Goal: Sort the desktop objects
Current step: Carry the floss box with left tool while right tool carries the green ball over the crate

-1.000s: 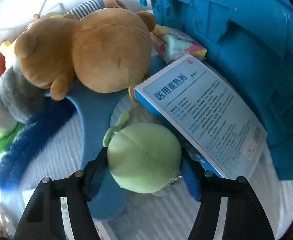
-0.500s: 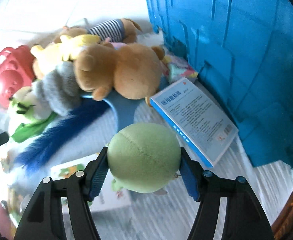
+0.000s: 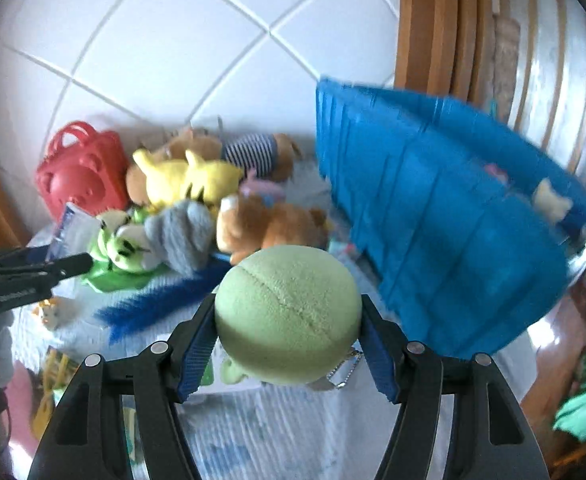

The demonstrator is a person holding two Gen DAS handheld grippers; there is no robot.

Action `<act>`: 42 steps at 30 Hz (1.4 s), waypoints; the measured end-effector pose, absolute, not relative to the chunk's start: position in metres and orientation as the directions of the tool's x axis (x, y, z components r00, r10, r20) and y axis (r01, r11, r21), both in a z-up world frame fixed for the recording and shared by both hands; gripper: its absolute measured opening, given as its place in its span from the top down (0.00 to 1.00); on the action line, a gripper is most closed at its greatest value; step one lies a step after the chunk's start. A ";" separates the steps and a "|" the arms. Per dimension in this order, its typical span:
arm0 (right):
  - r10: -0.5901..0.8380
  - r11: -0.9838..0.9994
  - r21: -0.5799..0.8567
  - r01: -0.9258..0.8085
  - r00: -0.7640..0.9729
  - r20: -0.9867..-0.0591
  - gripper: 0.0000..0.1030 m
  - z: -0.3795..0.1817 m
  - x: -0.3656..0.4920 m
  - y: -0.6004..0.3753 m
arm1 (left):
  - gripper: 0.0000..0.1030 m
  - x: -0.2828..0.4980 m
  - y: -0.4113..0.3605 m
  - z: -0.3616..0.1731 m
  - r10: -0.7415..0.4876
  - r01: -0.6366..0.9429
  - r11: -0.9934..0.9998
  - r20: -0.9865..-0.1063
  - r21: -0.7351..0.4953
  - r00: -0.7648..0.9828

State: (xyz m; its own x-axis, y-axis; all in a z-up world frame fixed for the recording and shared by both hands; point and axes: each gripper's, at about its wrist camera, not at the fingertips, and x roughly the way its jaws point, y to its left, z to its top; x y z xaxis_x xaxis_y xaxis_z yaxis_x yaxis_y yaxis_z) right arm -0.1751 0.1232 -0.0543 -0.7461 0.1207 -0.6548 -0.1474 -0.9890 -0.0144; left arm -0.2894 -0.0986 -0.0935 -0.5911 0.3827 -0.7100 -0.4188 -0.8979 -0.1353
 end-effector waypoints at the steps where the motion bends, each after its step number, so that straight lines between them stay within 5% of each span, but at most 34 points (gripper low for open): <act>1: 0.115 -0.990 -0.016 -0.137 -0.758 -0.642 0.35 -0.047 -0.170 0.128 | 0.37 -0.285 -0.092 -0.088 0.381 -0.416 -0.900 -0.702 -0.131 -0.602; 11: 0.052 -0.998 -0.054 -0.028 -0.851 -0.522 0.35 0.014 -0.118 0.203 | 0.37 -0.242 -0.005 -0.039 0.346 -0.352 -0.928 -0.635 -0.124 -0.690; 23: 0.109 -0.993 -0.012 -0.116 -0.890 -0.443 0.35 0.042 -0.088 0.313 | 0.37 -0.237 0.092 0.005 0.416 -0.457 -0.886 -0.577 -0.081 -0.703; 32: 0.156 -0.981 0.031 -0.191 -0.878 -0.453 0.35 0.035 -0.087 0.380 | 0.37 -0.237 0.189 0.021 0.471 -0.535 -0.842 -0.570 -0.065 -0.673; 42: 0.079 -0.996 -0.004 -0.087 -0.878 -0.473 0.35 0.036 -0.128 0.473 | 0.37 -0.241 0.308 0.027 0.463 -0.548 -0.835 -0.600 -0.048 -0.653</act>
